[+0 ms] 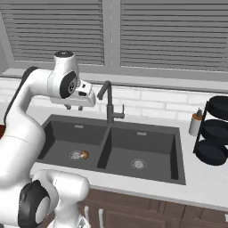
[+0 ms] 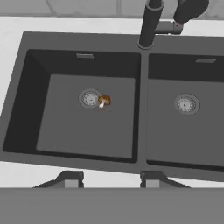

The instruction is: Pick the mushroom from the sink and place it in the bowl. Then pick the bowl and place it in the microwave. Then close the microwave door and press the start button.

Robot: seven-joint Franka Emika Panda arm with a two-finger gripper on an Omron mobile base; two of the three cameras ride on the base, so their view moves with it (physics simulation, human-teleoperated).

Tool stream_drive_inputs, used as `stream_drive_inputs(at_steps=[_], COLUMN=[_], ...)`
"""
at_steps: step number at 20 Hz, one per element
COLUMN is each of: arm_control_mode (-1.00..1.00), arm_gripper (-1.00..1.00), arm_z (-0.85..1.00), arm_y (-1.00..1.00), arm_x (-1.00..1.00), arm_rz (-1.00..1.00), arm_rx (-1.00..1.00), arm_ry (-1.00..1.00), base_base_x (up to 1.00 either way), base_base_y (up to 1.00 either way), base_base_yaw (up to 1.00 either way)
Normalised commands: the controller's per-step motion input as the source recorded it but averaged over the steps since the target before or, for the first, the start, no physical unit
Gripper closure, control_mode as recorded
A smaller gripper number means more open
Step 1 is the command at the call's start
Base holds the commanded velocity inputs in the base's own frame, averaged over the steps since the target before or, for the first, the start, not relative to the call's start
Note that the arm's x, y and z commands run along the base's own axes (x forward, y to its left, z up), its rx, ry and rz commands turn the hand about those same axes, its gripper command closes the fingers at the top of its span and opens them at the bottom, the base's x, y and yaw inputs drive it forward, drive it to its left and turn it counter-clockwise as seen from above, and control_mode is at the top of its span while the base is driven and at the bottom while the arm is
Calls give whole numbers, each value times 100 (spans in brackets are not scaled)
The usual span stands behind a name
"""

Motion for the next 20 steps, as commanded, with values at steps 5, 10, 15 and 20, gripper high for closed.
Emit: stream_drive_inputs(at_steps=[5, 10, 15, 20], arm_control_mode=[-100, -100, -100, -100], arm_gripper=[-100, -100, -100, -100], arm_z=[-1, -12, -29, -37], arm_y=[3, 39, 46, 17], arm_x=[-47, -100, -87, 21], arm_rz=[3, 10, 11, 6], arm_rx=[0, -1, -1, -1], arm_ry=[-5, -9, -3, 6], base_base_x=[0, 0, 0, 0], base_base_y=[0, 0, 0, 0], base_base_yaw=[0, 0, 0, 0])
